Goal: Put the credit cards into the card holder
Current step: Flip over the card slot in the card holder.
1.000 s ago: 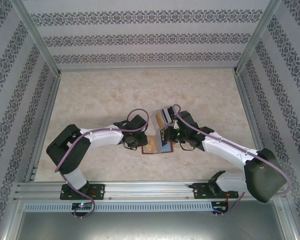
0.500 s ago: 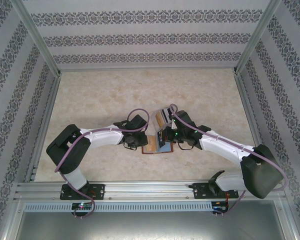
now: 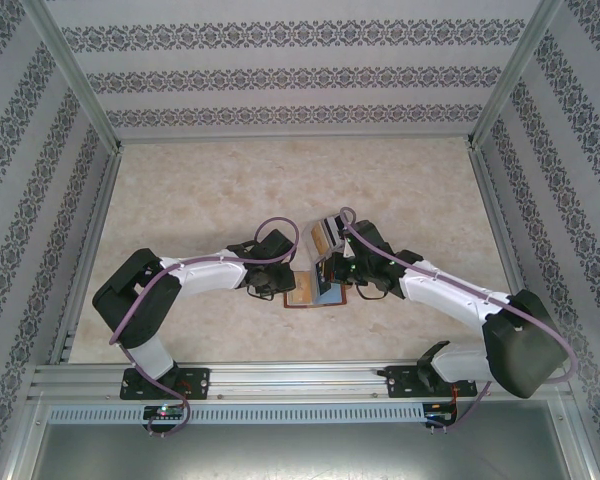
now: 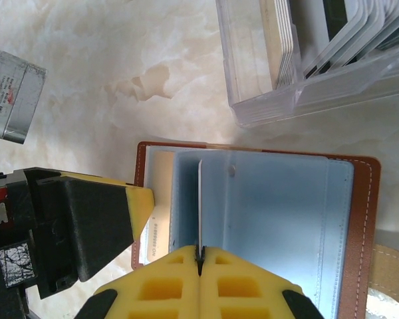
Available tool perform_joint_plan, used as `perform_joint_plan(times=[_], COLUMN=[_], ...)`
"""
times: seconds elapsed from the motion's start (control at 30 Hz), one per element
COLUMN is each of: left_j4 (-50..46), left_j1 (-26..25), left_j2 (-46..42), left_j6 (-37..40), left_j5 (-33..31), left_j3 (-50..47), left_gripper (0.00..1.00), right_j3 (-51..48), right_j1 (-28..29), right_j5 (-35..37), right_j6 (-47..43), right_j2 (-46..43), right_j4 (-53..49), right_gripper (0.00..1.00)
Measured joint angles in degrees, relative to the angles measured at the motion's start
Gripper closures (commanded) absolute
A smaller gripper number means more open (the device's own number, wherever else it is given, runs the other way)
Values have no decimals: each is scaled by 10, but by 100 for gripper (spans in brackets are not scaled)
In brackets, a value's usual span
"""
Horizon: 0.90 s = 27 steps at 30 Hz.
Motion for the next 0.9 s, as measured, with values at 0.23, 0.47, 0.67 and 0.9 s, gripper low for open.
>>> perform_joint_plan(times=[0.23, 0.47, 0.67, 0.9], left_j4=[0, 0, 0, -1], left_j1=[0, 0, 0, 0], left_j2=[0, 0, -1, -5], left_j6=[1, 2, 2, 2], left_j5=[0, -1, -3, -12], left_j3=[0, 0, 0, 0], left_gripper=[79, 79, 78, 78], right_j3=[17, 17, 6, 1], right_j1=[0, 0, -18, -27], right_j5=[-14, 12, 51, 59], right_j6=[-3, -2, -2, -2], right_j2=[30, 14, -49, -99], right_j4=[0, -18, -43, -48], right_gripper=[100, 100, 100, 100])
